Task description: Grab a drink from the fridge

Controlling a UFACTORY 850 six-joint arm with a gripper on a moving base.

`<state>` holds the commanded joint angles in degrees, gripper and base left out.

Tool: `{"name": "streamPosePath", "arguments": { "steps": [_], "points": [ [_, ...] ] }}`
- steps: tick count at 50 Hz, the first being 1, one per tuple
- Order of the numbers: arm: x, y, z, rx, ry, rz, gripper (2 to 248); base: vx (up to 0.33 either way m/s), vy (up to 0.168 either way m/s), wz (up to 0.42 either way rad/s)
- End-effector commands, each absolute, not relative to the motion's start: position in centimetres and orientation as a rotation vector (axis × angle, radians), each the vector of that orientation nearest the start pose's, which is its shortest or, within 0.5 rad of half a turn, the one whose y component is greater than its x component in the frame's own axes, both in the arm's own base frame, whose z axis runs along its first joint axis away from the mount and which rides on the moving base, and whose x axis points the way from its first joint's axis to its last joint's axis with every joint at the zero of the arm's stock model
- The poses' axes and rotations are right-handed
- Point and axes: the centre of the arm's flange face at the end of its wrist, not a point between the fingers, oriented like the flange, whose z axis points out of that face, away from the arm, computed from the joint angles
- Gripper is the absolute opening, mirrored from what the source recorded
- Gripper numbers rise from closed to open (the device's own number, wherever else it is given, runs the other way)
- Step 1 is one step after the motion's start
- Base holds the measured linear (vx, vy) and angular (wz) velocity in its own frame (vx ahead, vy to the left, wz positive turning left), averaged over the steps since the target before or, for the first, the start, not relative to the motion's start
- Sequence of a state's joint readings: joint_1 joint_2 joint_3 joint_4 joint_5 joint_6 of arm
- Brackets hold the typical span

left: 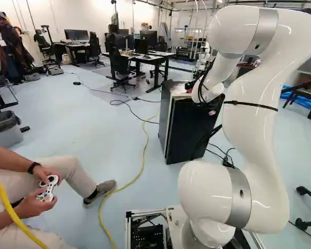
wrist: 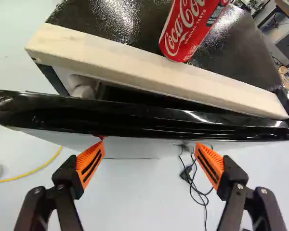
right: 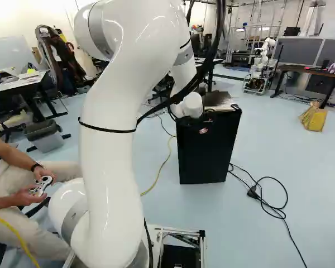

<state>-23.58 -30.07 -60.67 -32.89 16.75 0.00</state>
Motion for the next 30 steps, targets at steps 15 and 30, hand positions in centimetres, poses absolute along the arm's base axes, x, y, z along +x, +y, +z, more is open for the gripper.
{"name": "streamPosePath", "arguments": {
  "steps": [15, 30],
  "points": [
    [57.0, -22.6, 34.7, -3.100, -0.342, -1.264, 247, 0.000, 0.000, 0.000],
    [57.5, -22.4, 34.7, -3.096, -0.352, -1.270, 247, 0.000, 0.000, 0.000]
  ]
}}
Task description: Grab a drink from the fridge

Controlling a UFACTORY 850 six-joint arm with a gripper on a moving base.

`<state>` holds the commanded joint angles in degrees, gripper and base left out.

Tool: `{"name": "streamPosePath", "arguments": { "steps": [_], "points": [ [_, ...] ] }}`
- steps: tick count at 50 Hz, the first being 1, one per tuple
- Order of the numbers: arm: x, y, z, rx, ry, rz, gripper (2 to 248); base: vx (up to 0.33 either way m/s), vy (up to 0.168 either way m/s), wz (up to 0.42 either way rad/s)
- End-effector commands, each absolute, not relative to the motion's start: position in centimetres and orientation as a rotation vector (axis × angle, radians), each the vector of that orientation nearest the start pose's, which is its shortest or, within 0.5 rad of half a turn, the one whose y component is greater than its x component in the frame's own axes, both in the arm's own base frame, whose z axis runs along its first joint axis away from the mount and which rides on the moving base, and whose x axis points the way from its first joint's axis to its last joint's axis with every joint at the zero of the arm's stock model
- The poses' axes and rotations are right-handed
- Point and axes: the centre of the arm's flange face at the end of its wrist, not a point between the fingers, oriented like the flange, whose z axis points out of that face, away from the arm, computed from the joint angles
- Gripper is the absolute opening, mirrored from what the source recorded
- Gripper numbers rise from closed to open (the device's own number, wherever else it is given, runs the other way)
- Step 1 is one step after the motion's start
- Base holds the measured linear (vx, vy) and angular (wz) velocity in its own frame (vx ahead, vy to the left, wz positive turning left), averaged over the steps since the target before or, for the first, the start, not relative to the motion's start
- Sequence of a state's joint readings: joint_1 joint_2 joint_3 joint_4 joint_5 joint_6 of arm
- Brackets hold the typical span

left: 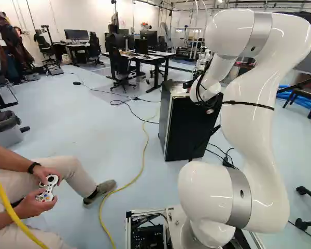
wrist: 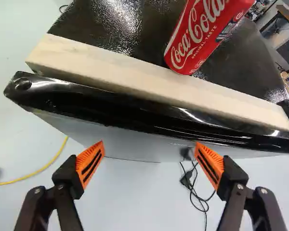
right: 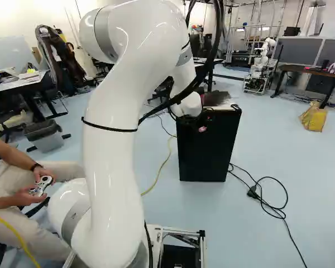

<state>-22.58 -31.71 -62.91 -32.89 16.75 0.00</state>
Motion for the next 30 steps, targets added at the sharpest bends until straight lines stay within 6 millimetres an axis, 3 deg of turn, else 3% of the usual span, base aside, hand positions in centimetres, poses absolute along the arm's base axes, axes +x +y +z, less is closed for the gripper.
{"name": "streamPosePath", "arguments": {
  "steps": [30],
  "points": [
    [58.00, -22.41, 34.62, -3.093, -0.356, -1.276, 247, 0.000, 0.000, 0.000]
  ]
}}
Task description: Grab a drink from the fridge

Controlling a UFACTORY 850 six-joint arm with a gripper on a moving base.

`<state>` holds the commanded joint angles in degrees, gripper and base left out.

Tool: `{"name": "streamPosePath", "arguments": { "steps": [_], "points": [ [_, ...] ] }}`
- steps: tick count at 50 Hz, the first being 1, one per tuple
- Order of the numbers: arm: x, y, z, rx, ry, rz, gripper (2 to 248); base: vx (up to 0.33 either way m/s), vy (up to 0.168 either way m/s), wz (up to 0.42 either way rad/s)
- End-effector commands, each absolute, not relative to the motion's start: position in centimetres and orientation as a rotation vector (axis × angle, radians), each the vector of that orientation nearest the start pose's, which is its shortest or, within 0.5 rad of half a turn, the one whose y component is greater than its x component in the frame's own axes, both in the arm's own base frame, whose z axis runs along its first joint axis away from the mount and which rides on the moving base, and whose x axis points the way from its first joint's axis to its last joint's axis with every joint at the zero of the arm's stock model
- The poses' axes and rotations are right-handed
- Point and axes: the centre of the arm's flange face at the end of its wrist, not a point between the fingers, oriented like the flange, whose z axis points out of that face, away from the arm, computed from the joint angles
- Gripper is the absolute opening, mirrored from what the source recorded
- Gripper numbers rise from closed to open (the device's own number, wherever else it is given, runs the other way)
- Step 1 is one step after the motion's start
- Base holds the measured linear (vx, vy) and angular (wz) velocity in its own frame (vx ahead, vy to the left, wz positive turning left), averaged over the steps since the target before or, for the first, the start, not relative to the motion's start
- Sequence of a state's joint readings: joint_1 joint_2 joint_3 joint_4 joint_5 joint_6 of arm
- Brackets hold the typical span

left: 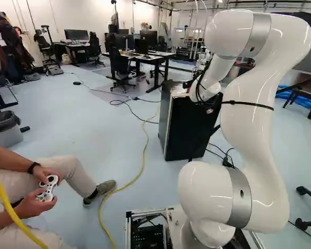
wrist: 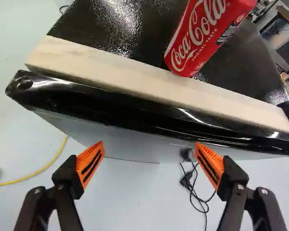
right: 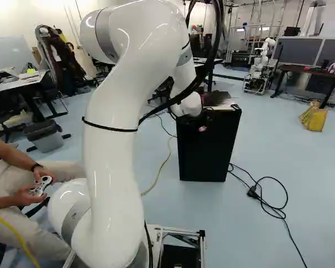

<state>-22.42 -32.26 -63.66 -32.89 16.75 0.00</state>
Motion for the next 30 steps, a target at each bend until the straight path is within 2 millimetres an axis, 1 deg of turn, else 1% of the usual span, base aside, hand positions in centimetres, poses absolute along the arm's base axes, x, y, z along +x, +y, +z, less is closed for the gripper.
{"name": "streamPosePath", "arguments": {
  "steps": [14, 30],
  "points": [
    [58.0, -22.4, 34.6, -3.093, -0.357, -1.276, 247, 0.000, 0.000, 0.000],
    [55.5, -22.3, 34.9, -3.105, -0.332, -1.247, 247, 0.000, 0.000, 0.000]
  ]
}}
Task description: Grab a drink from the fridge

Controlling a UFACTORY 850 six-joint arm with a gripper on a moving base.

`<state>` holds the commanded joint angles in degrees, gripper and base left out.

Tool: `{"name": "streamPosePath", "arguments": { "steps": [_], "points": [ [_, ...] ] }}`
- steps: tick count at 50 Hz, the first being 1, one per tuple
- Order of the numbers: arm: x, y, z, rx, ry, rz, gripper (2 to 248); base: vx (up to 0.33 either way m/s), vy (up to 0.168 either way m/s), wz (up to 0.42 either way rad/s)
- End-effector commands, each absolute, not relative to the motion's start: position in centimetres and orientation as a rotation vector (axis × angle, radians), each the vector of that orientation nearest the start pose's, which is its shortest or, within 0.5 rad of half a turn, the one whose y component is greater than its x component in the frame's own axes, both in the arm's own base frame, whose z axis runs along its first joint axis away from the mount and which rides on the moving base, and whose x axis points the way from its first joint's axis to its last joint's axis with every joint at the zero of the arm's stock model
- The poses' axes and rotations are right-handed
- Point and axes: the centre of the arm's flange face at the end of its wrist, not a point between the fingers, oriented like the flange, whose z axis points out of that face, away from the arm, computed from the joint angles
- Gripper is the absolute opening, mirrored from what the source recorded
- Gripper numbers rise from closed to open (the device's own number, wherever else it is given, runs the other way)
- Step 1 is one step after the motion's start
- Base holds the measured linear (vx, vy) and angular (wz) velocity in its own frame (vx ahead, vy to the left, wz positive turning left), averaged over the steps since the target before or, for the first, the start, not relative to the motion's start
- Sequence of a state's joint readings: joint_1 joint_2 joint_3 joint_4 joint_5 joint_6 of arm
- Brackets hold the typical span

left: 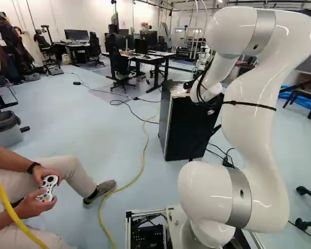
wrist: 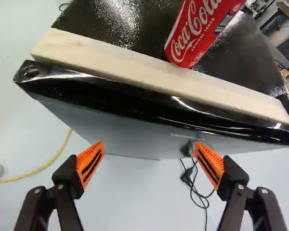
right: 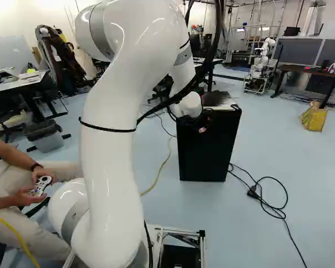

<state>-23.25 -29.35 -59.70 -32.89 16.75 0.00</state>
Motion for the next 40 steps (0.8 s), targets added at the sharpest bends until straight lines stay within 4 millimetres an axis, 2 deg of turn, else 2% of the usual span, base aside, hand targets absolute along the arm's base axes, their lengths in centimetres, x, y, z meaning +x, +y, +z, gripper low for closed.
{"name": "streamPosePath", "arguments": {
  "steps": [20, 40],
  "points": [
    [51.9, -22.2, 35.4, -3.104, -0.223, -1.251, 247, 0.000, 0.000, 0.000],
    [49.3, -20.6, 36.9, -2.981, -0.170, -1.483, 247, 0.000, 0.000, 0.000]
  ]
}}
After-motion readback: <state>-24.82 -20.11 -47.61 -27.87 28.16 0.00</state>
